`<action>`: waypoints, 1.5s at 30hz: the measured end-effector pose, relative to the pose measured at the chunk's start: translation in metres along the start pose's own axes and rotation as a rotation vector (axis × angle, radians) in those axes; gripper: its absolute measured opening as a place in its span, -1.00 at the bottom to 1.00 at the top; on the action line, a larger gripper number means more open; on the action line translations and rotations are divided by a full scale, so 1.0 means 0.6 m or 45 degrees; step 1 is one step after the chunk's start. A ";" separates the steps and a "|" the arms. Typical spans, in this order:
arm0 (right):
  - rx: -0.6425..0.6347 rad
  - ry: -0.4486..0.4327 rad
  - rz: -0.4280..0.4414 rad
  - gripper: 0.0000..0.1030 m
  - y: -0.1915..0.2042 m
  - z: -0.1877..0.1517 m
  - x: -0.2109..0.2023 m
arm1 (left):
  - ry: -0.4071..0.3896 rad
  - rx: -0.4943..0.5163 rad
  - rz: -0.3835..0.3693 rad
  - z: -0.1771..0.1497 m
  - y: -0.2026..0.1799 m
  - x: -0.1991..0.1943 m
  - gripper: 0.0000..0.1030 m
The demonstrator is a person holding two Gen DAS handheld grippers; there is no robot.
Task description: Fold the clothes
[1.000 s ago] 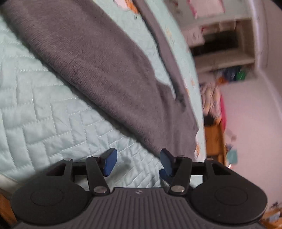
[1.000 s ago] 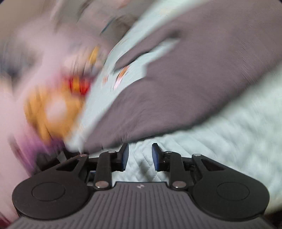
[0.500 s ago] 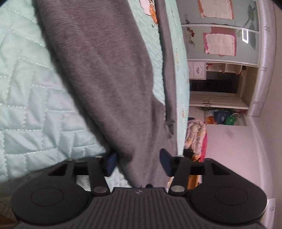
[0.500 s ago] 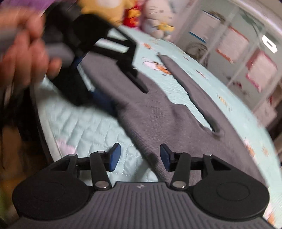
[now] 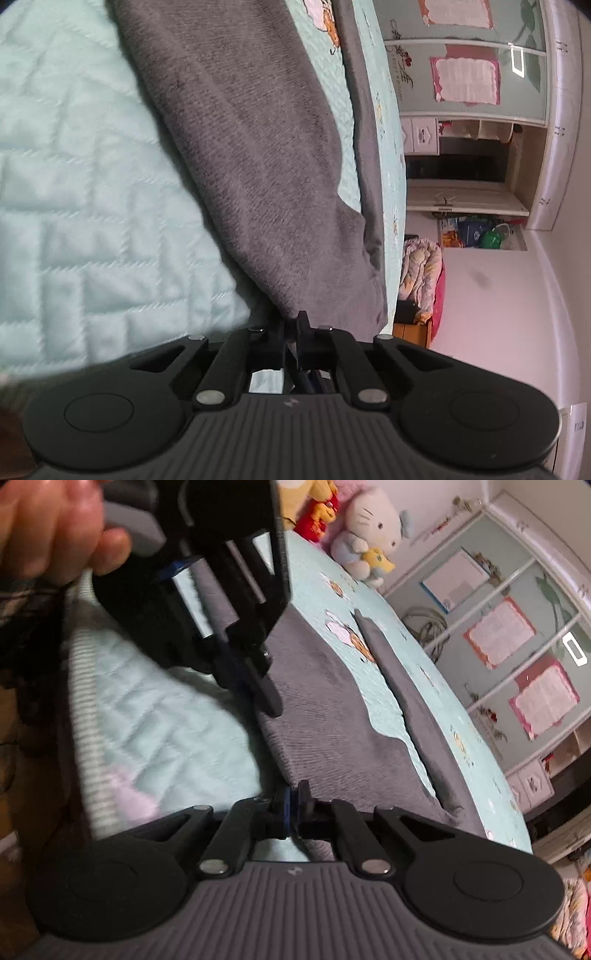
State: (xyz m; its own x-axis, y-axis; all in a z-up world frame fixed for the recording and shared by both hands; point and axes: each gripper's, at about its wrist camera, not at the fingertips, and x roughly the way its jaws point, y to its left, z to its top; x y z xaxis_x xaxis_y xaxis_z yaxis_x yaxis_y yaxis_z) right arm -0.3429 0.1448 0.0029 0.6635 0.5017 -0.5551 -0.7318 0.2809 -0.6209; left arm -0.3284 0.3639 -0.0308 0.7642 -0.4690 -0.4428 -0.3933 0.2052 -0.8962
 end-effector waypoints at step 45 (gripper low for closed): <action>0.737 -0.056 0.293 -0.73 -0.114 -0.037 -0.035 | -1.031 0.060 0.490 0.147 0.042 -0.348 -0.63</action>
State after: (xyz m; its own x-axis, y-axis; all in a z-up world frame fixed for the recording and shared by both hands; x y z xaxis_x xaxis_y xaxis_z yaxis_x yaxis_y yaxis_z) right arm -0.3035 0.0968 0.0451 0.4808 0.6318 -0.6080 -0.8291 0.5532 -0.0807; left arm -0.4529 0.5425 0.0369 0.7173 0.3854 -0.5804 -0.6888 0.2666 -0.6741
